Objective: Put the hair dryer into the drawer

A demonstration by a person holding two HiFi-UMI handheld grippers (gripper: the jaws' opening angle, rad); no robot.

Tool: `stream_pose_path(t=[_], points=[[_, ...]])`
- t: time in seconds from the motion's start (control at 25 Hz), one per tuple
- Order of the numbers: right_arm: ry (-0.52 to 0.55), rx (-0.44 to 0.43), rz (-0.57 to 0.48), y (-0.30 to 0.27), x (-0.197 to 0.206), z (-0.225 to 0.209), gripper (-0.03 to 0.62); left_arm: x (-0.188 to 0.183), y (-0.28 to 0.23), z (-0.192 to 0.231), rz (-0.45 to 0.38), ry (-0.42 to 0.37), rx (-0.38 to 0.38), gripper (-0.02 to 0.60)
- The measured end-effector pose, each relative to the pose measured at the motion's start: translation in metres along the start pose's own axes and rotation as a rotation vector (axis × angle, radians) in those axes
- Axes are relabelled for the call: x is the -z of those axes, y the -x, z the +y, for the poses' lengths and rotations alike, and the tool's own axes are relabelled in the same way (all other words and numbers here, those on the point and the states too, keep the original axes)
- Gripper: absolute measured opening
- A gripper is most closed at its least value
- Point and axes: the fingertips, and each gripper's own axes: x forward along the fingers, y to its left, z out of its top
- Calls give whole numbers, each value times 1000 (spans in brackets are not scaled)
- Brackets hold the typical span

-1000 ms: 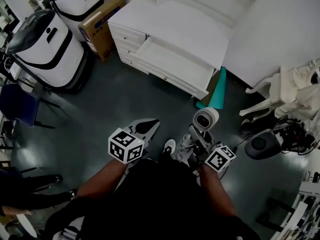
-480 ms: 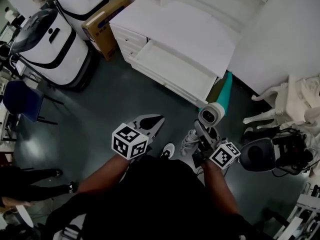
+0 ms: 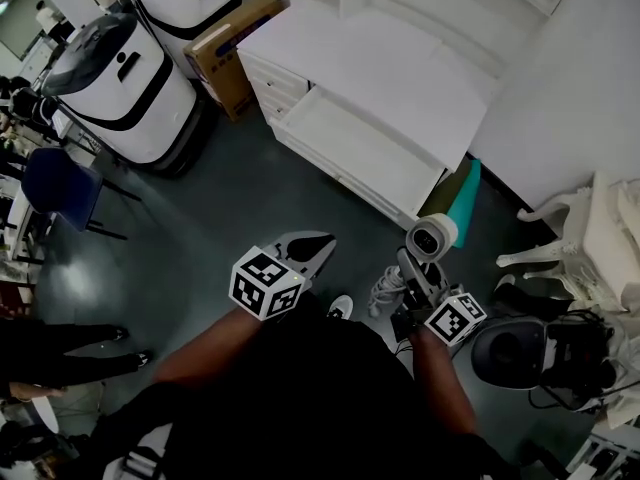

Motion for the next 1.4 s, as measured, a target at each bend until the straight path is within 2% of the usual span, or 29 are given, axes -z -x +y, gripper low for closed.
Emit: stream_pose_path(t=[0.28,0.68,1.4], points=[[-9,28,-5,-4,-5,-13,210,-4,-8,10,5,4,-5,5],[-8,95,-12,-26,-17,-36,210,-16,-36,42,10,37,37,5],[29,167,3,-128,-43,-59,210,-59,-76,141,50,55,104,5]])
